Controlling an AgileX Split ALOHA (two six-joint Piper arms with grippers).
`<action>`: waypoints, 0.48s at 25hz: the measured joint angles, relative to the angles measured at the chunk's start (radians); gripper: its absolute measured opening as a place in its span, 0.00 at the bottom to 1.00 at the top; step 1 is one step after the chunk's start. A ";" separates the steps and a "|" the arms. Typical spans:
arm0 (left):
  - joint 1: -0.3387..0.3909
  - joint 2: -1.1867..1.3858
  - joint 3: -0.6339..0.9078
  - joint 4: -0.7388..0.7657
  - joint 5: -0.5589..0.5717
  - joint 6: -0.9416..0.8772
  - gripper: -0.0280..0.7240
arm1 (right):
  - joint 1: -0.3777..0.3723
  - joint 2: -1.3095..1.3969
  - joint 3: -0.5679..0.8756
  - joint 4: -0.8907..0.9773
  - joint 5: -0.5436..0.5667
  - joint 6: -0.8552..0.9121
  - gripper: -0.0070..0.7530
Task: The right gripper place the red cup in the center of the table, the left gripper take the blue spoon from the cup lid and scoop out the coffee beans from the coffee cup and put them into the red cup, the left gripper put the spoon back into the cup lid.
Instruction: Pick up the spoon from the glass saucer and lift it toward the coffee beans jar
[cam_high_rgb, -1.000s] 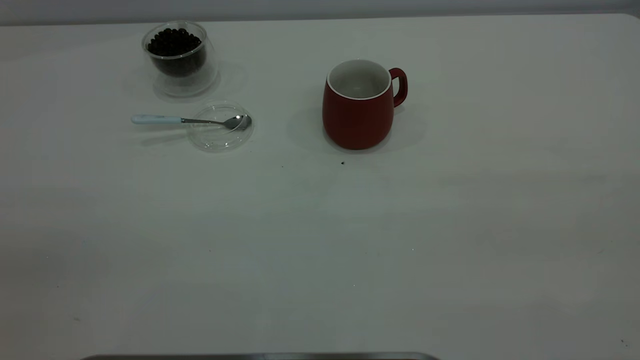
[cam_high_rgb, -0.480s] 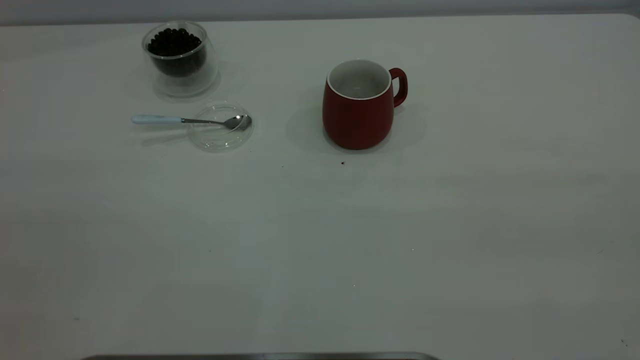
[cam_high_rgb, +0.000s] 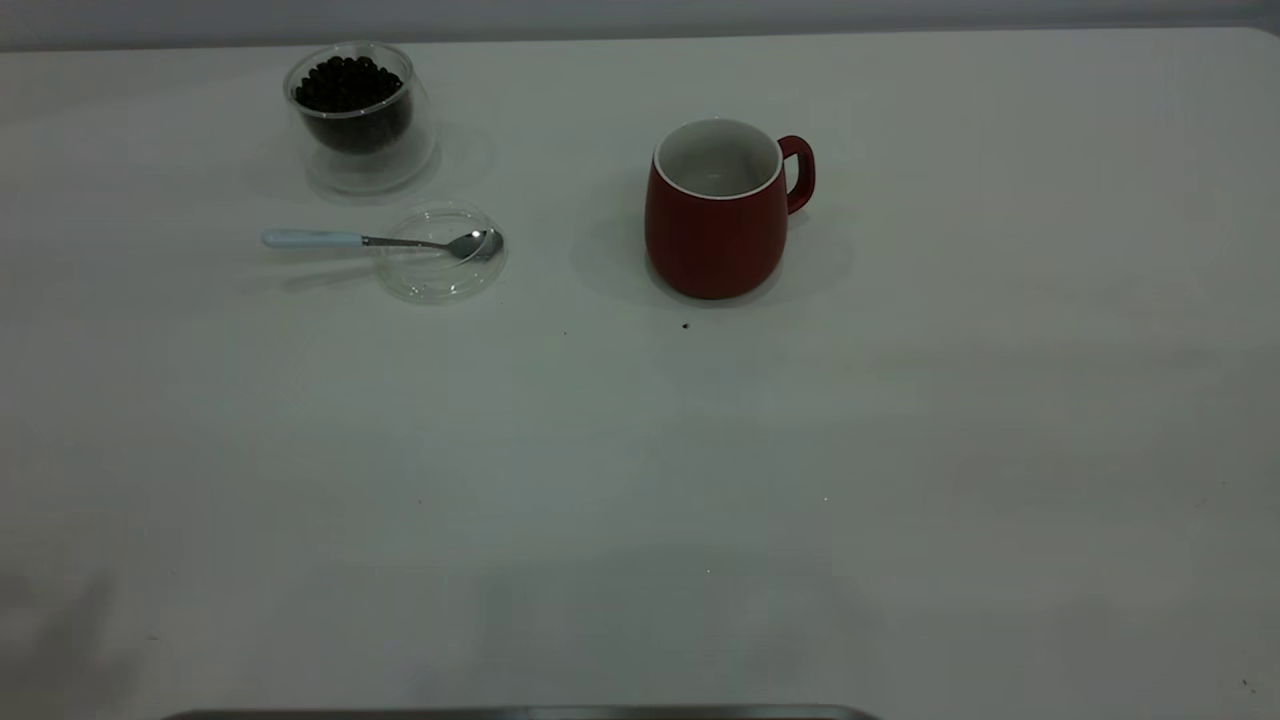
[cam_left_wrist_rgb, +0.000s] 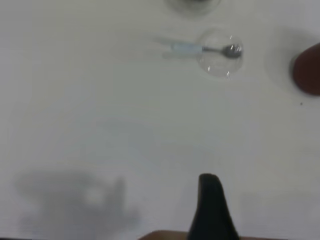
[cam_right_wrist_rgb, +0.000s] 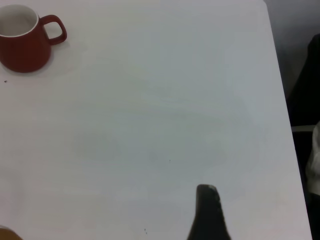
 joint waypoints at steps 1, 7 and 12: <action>0.000 0.053 -0.003 0.000 -0.015 0.000 0.82 | 0.000 0.000 0.000 0.000 0.000 0.000 0.78; 0.010 0.363 -0.146 -0.008 -0.081 0.021 0.82 | 0.000 0.000 0.000 0.000 0.000 0.000 0.78; 0.075 0.610 -0.360 -0.116 0.025 0.163 0.82 | 0.000 0.000 0.000 0.000 0.000 0.000 0.78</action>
